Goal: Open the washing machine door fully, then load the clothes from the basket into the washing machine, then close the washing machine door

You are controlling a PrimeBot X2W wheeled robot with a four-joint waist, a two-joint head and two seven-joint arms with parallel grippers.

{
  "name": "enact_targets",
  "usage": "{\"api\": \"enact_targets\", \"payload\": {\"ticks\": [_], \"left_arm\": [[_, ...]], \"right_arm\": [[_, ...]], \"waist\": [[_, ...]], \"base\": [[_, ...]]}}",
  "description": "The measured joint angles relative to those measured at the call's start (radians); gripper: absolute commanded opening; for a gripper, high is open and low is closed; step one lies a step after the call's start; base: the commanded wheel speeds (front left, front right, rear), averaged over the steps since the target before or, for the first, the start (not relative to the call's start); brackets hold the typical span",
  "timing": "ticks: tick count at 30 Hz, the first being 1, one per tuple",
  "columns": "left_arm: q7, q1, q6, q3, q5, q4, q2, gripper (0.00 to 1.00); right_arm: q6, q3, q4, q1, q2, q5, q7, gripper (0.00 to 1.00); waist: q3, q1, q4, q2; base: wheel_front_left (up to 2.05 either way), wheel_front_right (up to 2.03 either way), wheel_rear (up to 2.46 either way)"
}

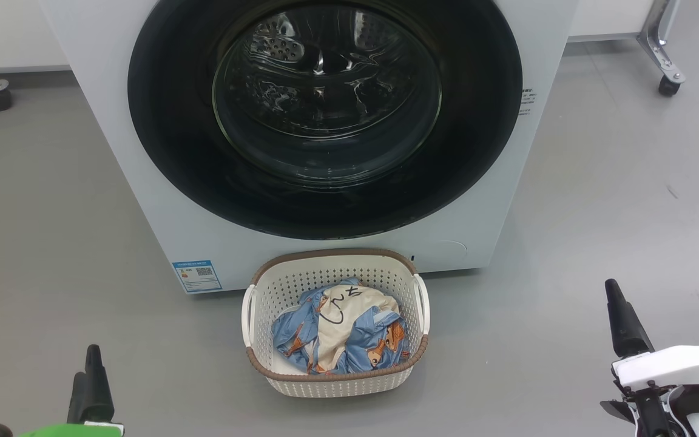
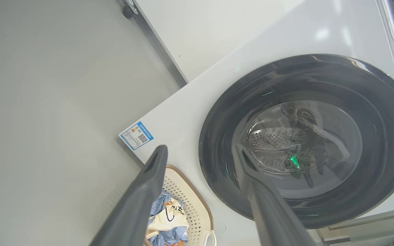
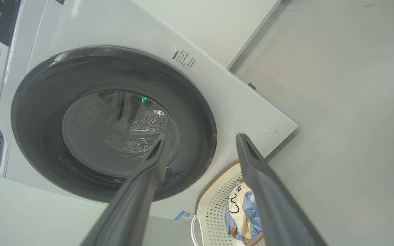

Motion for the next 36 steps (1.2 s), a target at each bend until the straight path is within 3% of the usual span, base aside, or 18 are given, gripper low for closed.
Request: {"api": "enact_targets", "payload": {"ticks": [36], "left_arm": [[-0.112,0.008,-0.002,-0.035,0.690,-0.065,0.012,1.00]], "right_arm": [[0.010,0.073,-0.044,-0.003,-0.052,-0.622,-0.102,1.00]], "waist": [[0.005,0.0000,0.004,0.0000]], "base": [[0.00,0.00,0.00]]}}
